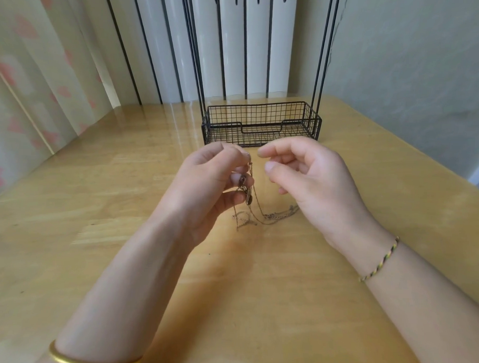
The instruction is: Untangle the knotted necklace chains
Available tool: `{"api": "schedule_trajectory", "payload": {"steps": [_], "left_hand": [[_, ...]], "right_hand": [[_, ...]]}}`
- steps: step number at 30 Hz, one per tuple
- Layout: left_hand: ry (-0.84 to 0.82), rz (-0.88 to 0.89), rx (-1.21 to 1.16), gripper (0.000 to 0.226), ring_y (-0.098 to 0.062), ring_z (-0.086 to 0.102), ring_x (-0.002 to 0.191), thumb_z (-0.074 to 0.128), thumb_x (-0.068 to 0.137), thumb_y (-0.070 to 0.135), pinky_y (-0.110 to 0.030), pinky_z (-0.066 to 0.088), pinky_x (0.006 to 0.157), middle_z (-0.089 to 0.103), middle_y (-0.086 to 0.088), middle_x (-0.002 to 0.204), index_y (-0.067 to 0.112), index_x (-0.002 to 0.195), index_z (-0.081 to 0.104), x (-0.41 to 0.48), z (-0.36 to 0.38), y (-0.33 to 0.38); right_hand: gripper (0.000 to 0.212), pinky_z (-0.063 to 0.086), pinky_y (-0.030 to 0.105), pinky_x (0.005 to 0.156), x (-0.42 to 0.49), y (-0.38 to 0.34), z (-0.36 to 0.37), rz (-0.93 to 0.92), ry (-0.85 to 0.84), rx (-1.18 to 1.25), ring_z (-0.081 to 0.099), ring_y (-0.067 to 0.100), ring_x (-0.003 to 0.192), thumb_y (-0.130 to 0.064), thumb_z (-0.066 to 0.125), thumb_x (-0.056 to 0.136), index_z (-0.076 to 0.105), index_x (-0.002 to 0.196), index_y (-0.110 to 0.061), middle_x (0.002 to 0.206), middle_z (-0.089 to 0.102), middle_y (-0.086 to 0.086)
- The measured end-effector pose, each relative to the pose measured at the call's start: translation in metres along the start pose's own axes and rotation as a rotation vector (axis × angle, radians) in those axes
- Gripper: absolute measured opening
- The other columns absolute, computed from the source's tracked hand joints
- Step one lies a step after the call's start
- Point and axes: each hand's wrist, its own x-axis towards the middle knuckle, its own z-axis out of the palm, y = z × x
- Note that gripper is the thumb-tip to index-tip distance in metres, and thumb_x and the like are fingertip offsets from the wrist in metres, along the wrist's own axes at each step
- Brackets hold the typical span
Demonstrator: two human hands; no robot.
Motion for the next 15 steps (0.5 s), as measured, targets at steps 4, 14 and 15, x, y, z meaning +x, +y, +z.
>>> {"api": "schedule_trajectory", "payload": {"steps": [4, 14, 15], "left_hand": [[-0.019, -0.003, 0.026, 0.017, -0.008, 0.054, 0.056, 0.053, 0.089, 0.007, -0.018, 0.039, 0.044, 0.052, 0.001, 0.065, 0.014, 0.076, 0.061, 0.0008, -0.0006, -0.0004], [-0.04, -0.017, 0.05, 0.022, -0.008, 0.051, 0.055, 0.049, 0.089, 0.005, -0.018, 0.037, 0.043, 0.052, 0.004, 0.062, 0.016, 0.072, 0.057, -0.0002, 0.0011, -0.0001], [-0.042, -0.015, 0.054, 0.022, -0.008, 0.05, 0.054, 0.048, 0.089, 0.005, -0.017, 0.036, 0.043, 0.052, 0.005, 0.062, 0.016, 0.072, 0.056, -0.0006, 0.0015, -0.0002]], "right_hand": [[0.016, 0.045, 0.013, 0.068, -0.0013, -0.0016, 0.0021, -0.031, -0.018, -0.011, 0.056, -0.005, 0.071, -0.007, 0.067, 0.083, 0.067, 0.085, -0.023, 0.077, 0.065, -0.013], [0.014, 0.046, 0.022, 0.062, -0.0008, -0.0004, 0.0031, -0.069, -0.018, -0.034, 0.056, 0.015, 0.068, -0.011, 0.061, 0.083, 0.056, 0.073, -0.02, 0.071, 0.058, -0.007], [0.01, 0.046, 0.025, 0.063, -0.0009, -0.0006, 0.0027, -0.062, -0.03, -0.015, 0.057, 0.02, 0.072, -0.014, 0.059, 0.081, 0.056, 0.074, -0.02, 0.072, 0.058, -0.005]]}}
